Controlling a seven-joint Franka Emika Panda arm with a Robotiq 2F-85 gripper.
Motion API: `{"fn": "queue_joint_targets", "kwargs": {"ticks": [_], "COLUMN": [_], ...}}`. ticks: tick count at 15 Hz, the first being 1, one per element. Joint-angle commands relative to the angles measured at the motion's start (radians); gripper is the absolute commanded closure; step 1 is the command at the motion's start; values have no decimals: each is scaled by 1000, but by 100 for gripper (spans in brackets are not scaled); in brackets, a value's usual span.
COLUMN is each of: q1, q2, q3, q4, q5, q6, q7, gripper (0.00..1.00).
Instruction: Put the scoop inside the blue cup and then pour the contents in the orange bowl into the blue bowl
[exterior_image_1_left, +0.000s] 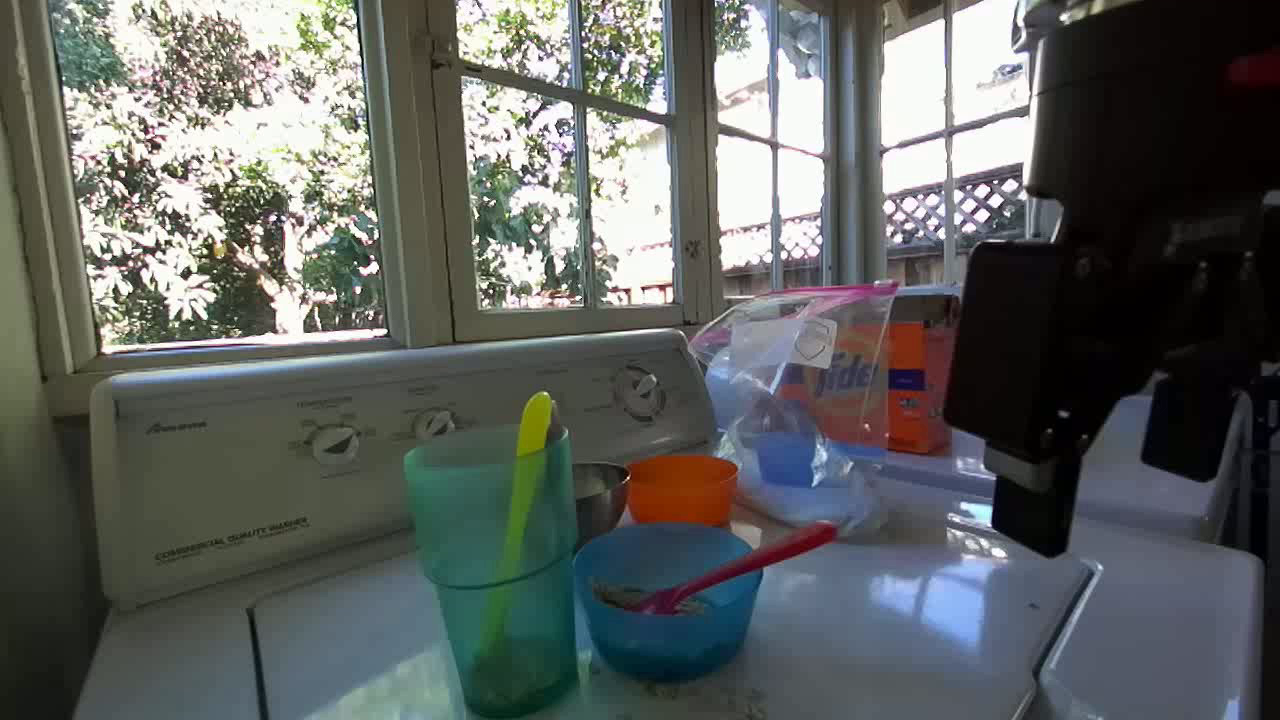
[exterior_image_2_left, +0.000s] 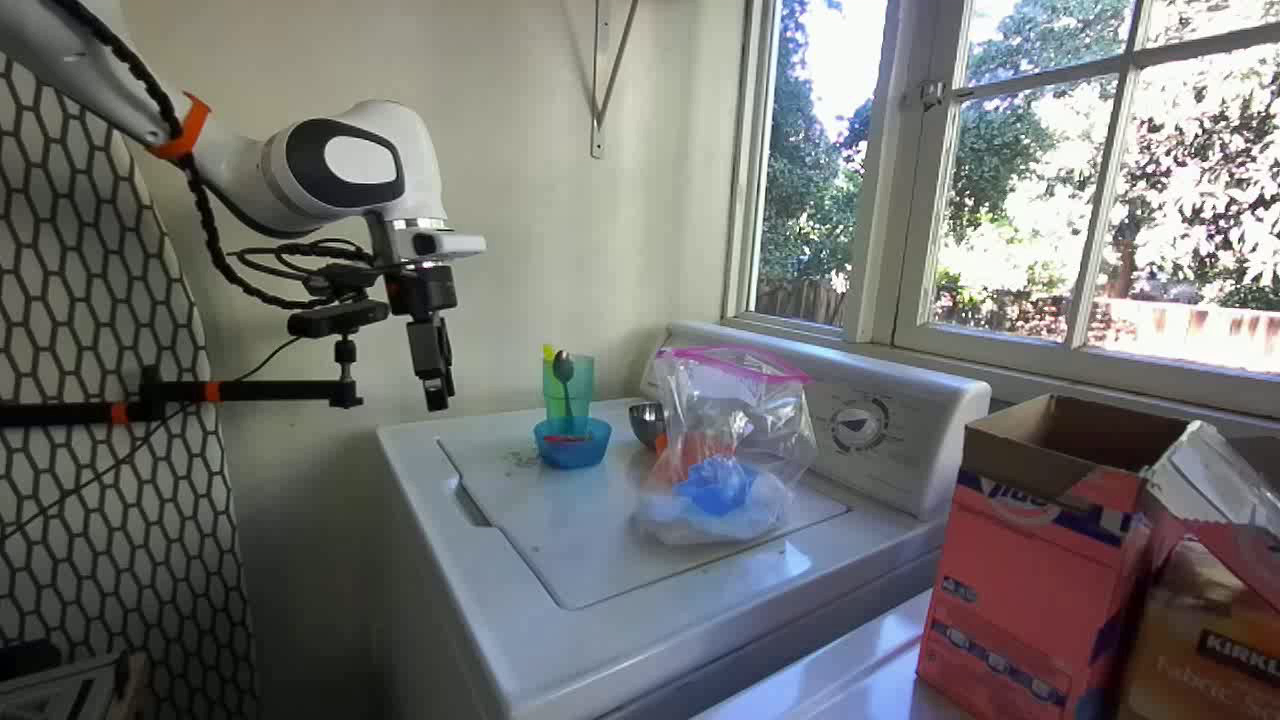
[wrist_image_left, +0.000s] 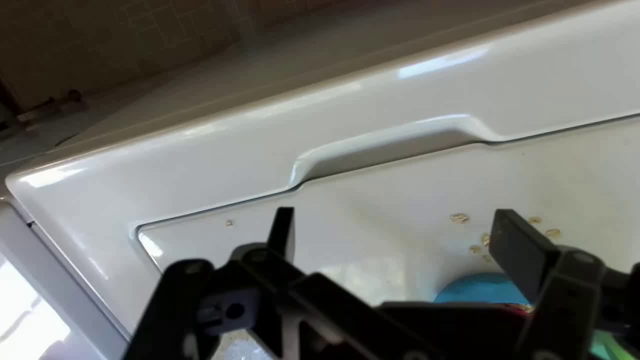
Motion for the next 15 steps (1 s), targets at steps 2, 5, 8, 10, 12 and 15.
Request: {"fn": "queue_joint_targets", "kwargs": {"ticks": [2, 5, 8, 10, 12, 15], "q1": [47, 51, 61, 60, 64, 69], "q2": [32, 84, 65, 99, 118, 120], "q3": [-61, -115, -136, -157, -161, -160], "q4": [11, 40, 34, 59, 71, 74], "q5": [-32, -62, -54, -52, -52, -52], "q6": [20, 56, 31, 32, 32, 32], "q7": [-13, -112, -113, -147, -154, -154], "gripper": [0, 0, 0, 0, 0, 0]}}
